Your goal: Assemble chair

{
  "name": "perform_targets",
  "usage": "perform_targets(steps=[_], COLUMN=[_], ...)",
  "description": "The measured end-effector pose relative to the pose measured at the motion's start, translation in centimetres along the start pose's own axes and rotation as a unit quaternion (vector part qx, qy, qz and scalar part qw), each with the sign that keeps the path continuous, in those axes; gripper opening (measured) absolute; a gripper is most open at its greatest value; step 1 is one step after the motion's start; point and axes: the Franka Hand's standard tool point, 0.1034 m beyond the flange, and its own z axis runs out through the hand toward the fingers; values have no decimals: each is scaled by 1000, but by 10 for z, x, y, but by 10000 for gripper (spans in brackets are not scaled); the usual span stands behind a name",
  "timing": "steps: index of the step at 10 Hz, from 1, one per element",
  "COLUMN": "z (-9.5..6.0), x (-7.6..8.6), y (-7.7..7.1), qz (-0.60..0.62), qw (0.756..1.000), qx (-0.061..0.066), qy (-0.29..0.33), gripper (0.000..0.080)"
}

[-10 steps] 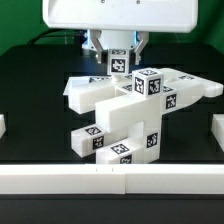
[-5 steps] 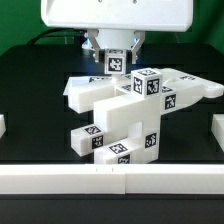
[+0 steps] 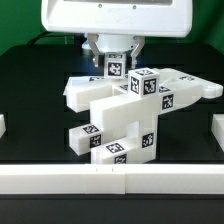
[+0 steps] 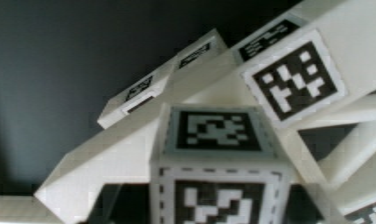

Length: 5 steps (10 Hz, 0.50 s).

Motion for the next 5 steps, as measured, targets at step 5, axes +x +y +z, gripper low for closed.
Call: perform_targets(steps=[5], z=[1], x=[4], y=[2], qz=[0], qw=[1000], qx=[-4], qy=[18], gripper=[291])
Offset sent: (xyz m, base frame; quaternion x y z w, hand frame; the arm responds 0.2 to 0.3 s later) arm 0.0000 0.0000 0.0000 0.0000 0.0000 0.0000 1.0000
